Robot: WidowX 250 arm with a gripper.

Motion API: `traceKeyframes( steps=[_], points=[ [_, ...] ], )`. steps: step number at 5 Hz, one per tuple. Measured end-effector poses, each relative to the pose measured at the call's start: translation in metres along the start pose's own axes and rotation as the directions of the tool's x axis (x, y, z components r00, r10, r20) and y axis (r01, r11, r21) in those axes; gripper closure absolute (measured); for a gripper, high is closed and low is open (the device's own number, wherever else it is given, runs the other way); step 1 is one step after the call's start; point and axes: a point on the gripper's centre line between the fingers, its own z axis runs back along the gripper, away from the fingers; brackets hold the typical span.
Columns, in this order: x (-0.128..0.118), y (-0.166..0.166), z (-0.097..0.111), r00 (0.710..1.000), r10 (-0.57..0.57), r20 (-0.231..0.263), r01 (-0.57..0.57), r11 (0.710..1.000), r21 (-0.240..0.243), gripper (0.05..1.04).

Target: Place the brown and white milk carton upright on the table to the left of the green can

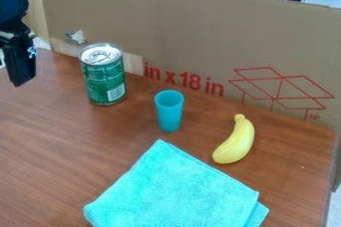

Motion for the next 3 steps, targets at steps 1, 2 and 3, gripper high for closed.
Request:
traceKeyframes(
  steps=[1, 2, 3],
  points=[
    [-0.002, -0.002, -0.006, 1.0, -0.004, -0.022, 0.003, 1.0, -0.014, 0.081],
    [-0.003, 0.001, 0.007, 1.0, -0.009, -0.002, 0.009, 0.997, -0.071, 0.081],
    [-0.01, 0.019, 0.033, 0.998, 0.045, 0.054, -0.04, 0.995, -0.088, 0.081]
  ],
)
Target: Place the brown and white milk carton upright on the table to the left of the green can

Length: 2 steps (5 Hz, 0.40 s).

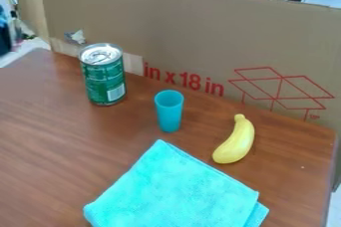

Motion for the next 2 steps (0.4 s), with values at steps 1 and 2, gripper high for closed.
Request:
traceKeyframes(
  steps=[1, 2],
  points=[
    [-0.007, 0.024, 0.01, 0.998, 0.06, 0.007, -0.061, 0.997, 0.05, 0.081],
    [-0.012, 0.054, 0.002, 0.989, 0.142, -0.039, -0.138, 0.986, 0.089, 0.081]
  ],
)
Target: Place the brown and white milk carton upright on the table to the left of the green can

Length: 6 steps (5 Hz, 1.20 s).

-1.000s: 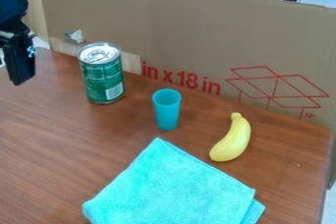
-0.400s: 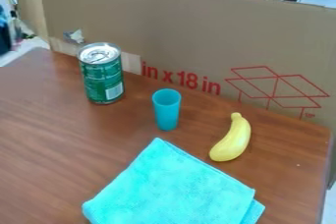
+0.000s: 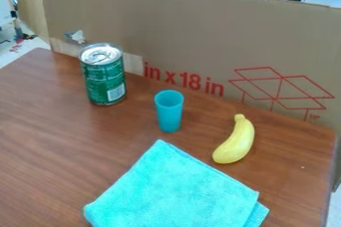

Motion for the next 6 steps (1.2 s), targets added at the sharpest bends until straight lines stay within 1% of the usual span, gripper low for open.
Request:
traceKeyframes(
  steps=[1, 2, 3, 4, 5, 6],
  points=[
    [-0.003, 0.029, 0.001, 0.997, 0.076, 0.006, -0.076, 0.995, 0.057, 0.081],
    [-0.01, 0.05, -0.009, 0.992, 0.123, -0.02, -0.122, 0.991, 0.047, 0.081],
    [-0.012, 0.057, -0.021, 0.991, 0.128, -0.041, -0.127, 0.992, 0.023, 0.081],
    [-0.007, 0.056, -0.03, 0.995, 0.098, -0.028, -0.099, 0.995, -0.019, 0.081],
    [-0.001, 0.054, -0.04, 0.996, 0.083, 0.021, -0.083, 0.996, -0.022, 0.081],
    [-0.001, 0.057, -0.046, 0.995, 0.099, 0.005, -0.099, 0.995, -0.013, 0.081]
  ],
)
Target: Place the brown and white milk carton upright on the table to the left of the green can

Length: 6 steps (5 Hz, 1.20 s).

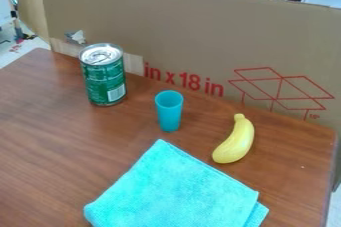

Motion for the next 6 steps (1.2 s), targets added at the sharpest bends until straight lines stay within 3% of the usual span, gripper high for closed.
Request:
traceKeyframes(
  steps=[3, 4, 5, 6],
  points=[
    [0.002, 0.009, -0.029, 0.998, 0.02, -0.06, -0.021, 1.0, -0.007, 0.081],
    [0.004, 0.01, -0.03, 0.998, 0.024, -0.062, -0.024, 1.0, -0.004, 0.081],
    [0.006, 0.013, -0.04, 0.996, 0.029, -0.089, -0.03, 0.999, -0.016, 0.121],
    [0.007, 0.015, -0.041, 0.995, 0.023, -0.098, -0.025, 0.999, -0.024, 0.273]
  ],
)
